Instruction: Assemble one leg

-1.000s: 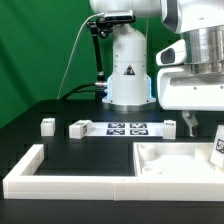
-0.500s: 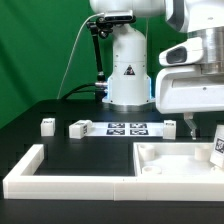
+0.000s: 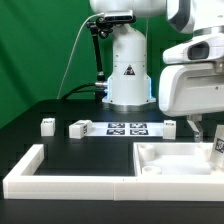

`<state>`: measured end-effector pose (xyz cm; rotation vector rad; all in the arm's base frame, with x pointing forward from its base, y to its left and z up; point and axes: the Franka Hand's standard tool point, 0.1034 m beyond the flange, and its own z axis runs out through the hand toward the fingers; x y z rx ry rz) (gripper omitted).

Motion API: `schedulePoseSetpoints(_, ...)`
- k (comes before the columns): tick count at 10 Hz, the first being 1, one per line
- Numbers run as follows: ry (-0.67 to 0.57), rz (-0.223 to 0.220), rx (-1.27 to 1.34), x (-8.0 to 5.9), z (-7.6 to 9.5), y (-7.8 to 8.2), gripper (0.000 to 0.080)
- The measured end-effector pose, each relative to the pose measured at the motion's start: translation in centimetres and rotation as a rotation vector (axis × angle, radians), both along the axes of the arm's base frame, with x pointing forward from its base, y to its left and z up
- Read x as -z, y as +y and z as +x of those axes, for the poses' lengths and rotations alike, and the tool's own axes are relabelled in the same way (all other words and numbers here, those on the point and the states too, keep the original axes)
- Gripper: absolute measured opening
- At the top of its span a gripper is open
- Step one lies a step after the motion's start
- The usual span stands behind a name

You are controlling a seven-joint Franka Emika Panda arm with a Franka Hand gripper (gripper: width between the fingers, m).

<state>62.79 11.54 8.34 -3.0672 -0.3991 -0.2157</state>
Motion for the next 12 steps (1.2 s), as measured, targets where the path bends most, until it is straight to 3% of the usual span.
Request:
schedulePoseSetpoints(2, 0.001, 0.003, 0.01, -0.04, -0.01, 0.29, 0.0648)
schedulePoseSetpoints(4, 0.001, 0.003, 0.011, -0.05, -0.01, 0.27, 0.041)
schedulePoseSetpoints(5, 0.001, 0.004, 0.014, -0.05, -0.01, 0.29, 0.041)
schedulePoseSetpoints(6, 0.003, 0.009, 0.037, -0.05, -0.02, 0.32, 0.029)
schedulePoseSetpoints(8, 0.004, 0.013, 0.055, -0.05, -0.02, 0.34, 0.029)
schedulePoseSetpoints(12, 0.065, 0.12, 0.516, 0.03, -0.09, -0.46, 0.029)
